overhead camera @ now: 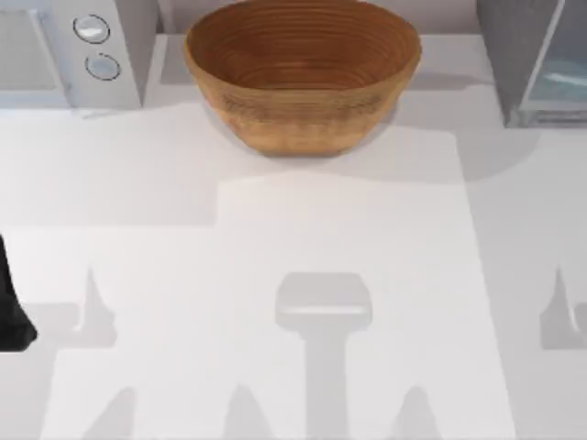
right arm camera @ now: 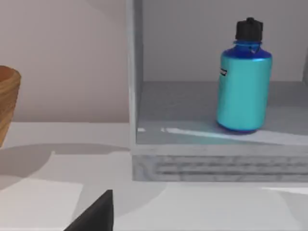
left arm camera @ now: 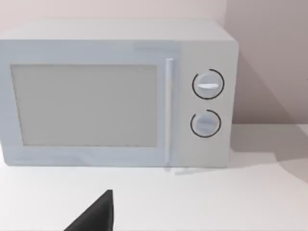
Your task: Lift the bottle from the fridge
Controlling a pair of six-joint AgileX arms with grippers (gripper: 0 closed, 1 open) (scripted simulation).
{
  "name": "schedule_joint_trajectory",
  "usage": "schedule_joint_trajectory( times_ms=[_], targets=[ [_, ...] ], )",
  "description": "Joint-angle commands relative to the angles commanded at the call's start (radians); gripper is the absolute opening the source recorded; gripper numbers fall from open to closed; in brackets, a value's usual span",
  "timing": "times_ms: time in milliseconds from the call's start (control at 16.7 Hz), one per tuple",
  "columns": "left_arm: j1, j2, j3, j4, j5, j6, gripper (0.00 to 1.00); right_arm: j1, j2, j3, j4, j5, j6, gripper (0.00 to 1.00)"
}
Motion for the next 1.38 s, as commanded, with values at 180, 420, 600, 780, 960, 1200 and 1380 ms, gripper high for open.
schedule_joint_trajectory(
  times_ms=[180,420,600,780,960,1200,1380],
  targets=[
    [0.000,0.000,0.000,0.000,0.000,0.000,1.00,-0.004,0.010,0.002,0.010,-0.004,0.000,1.00],
    [0.000,0.000,0.000,0.000,0.000,0.000,1.00,-0.058,0.155,0.024,0.158,-0.054,-0.002,1.00],
    [0.000,0.000,0.000,0.000,0.000,0.000,1.00,-0.128,0.374,0.052,0.370,-0.118,-0.002,1.00],
    [0.000,0.000,0.000,0.000,0.000,0.000,1.00,-0.210,0.668,0.077,0.626,-0.195,0.000,1.00],
    [0.000,0.000,0.000,0.000,0.000,0.000,1.00,-0.295,0.984,0.098,0.885,-0.277,0.005,1.00],
    [0.000,0.000,0.000,0.000,0.000,0.000,1.00,-0.399,1.346,0.127,1.192,-0.380,0.013,1.00],
    [0.000,0.000,0.000,0.000,0.000,0.000,1.00,-0.463,1.560,0.151,1.391,-0.443,0.016,1.00]
  ],
)
